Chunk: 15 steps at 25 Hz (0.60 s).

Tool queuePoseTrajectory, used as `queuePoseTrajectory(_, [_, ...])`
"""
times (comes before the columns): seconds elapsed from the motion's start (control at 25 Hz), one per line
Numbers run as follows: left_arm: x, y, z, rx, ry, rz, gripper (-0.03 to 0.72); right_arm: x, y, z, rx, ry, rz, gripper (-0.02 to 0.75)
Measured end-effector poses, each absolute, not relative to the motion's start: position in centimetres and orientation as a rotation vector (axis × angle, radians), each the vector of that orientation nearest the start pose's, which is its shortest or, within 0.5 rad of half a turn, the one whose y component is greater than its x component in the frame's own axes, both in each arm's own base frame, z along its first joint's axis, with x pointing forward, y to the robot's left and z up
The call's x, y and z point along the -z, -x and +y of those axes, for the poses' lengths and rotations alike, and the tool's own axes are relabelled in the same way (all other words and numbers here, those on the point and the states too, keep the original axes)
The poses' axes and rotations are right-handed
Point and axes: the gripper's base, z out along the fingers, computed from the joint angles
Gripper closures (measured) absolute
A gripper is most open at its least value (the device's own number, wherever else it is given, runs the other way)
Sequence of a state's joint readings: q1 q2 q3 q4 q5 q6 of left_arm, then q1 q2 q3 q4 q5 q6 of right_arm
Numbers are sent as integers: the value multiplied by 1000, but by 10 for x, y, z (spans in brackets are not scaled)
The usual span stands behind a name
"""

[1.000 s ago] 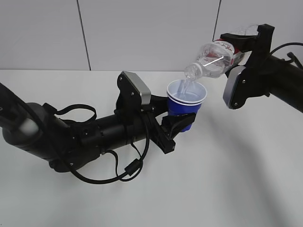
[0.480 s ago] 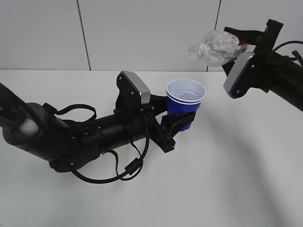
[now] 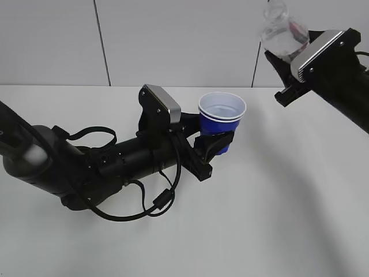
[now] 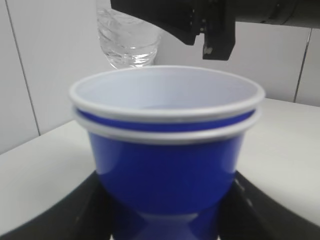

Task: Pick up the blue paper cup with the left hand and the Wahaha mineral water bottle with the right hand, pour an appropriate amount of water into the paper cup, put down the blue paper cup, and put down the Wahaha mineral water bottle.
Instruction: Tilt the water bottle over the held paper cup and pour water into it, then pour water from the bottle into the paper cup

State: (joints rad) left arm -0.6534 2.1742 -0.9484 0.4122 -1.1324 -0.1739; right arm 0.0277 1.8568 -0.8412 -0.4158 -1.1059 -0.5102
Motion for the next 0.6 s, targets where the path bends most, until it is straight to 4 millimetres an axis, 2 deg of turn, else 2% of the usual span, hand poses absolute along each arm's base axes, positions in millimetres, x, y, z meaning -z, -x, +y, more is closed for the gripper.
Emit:
queuePoseTrajectory(0.36, [-119, -307, -265, 712, -720, 1459, 263, -208, -369, 39, 76, 550, 1320, 289])
queuePoseTrajectory(0.6, [-123, -312, -257, 673, -619, 1487, 263, -199, -363, 33, 28, 439, 1387, 289])
